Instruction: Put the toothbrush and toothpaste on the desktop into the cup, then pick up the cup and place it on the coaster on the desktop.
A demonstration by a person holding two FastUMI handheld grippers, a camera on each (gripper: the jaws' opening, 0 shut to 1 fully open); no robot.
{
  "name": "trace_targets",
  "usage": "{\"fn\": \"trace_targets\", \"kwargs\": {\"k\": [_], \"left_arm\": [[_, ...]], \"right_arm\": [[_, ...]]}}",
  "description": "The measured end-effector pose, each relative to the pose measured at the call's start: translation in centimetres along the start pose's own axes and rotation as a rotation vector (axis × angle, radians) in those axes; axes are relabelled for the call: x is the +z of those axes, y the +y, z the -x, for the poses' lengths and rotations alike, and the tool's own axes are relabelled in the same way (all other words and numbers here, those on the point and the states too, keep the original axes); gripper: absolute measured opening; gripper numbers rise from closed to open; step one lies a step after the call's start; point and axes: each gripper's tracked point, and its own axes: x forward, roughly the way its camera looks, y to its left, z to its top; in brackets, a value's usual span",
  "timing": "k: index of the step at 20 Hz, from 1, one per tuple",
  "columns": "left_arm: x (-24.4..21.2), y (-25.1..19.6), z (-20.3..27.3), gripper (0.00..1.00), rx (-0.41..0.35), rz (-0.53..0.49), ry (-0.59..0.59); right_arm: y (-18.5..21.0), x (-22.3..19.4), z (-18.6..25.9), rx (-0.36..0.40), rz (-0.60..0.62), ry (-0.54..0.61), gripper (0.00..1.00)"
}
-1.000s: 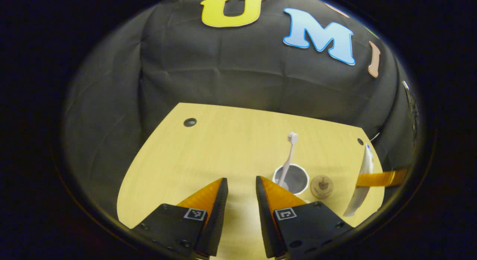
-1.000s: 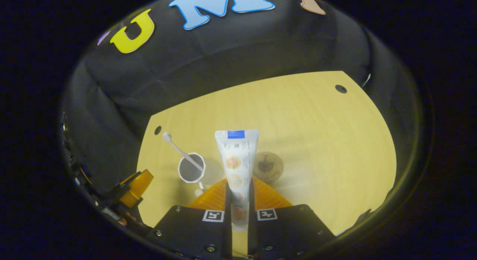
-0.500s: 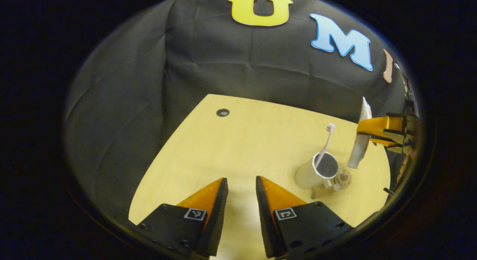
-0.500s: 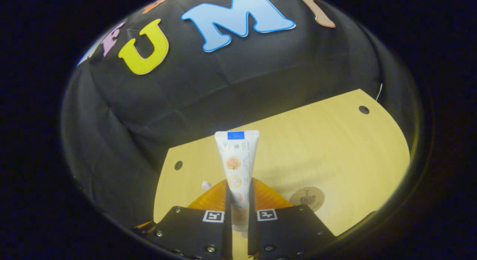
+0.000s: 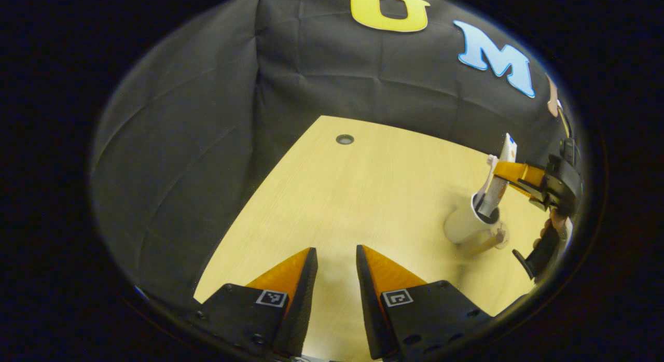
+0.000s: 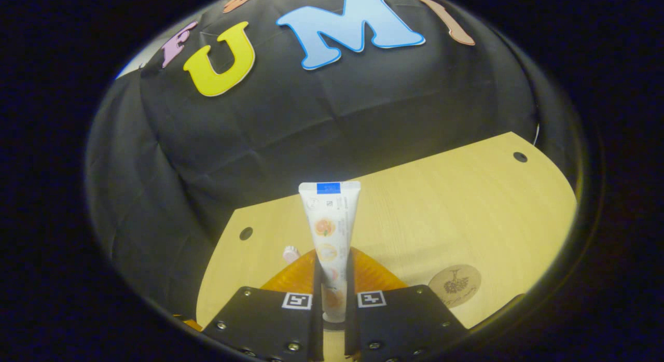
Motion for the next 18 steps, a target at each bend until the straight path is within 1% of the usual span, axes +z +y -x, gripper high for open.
{"fn": "trace_targets", "kwargs": {"k": [1, 3, 4, 5, 6, 9, 10, 11, 12, 13, 15, 16, 17, 18], "left_arm": [[-0.2, -0.1, 0.1, 0.52, -0.005, 0.002, 0.006], [-0.4, -0.6, 0.1, 0.52, -0.010, -0.006, 0.015], [-0.7, -0.7, -0.1, 0.52, -0.014, -0.013, 0.019], [-1.1, -1.0, -0.1, 0.48, -0.019, -0.019, 0.022], [-1.3, -1.5, 0.0, 0.48, -0.027, -0.024, 0.024], [-1.1, -3.3, 0.0, 0.48, -0.057, -0.040, 0.021], [-1.1, -4.0, 0.0, 0.52, -0.069, -0.046, 0.020], [-1.0, -4.7, 0.1, 0.56, -0.081, -0.051, 0.018], [-1.0, -5.5, -0.1, 0.52, -0.093, -0.056, 0.017], [-1.1, -6.3, -0.1, 0.48, -0.104, -0.058, 0.018], [-1.3, -7.9, 0.1, 0.48, -0.127, -0.061, 0.022], [-1.4, -8.7, 0.3, 0.52, -0.140, -0.062, 0.023], [-1.6, -9.6, 0.5, 0.56, -0.152, -0.063, 0.024], [-1.8, -10.2, 0.5, 0.52, -0.161, -0.068, 0.026]], "right_arm": [[-0.1, -0.2, 0.0, 0.000, 0.000, -0.008, 0.17], [-0.5, -1.2, 0.0, -0.001, -0.002, -0.017, 0.17], [-0.7, -1.6, 0.2, -0.006, -0.005, -0.019, 0.22], [-0.7, -1.9, 0.6, -0.002, -0.009, -0.020, 0.25], [-0.9, -2.2, 1.0, -0.002, -0.008, -0.025, 0.31], [-0.6, -2.8, 2.5, 0.012, 0.012, -0.019, 0.27], [-0.5, -2.8, 3.0, 0.016, 0.016, -0.023, 0.30], [-0.5, -2.8, 3.6, 0.021, 0.021, -0.027, 0.27], [-0.5, -3.0, 4.1, 0.018, 0.029, -0.022, 0.37], [-0.6, -2.9, 4.8, 0.022, 0.032, -0.024, 0.38], [-0.6, -2.8, 6.0, 0.035, 0.025, -0.032, 0.38], [-0.5, -2.8, 6.4, 0.047, 0.021, -0.036, 0.38], [-0.2, -2.8, 7.0, 0.067, 0.016, -0.037, 0.44], [-0.2, -3.0, 7.1, 0.071, 0.023, -0.033, 0.53]]}}
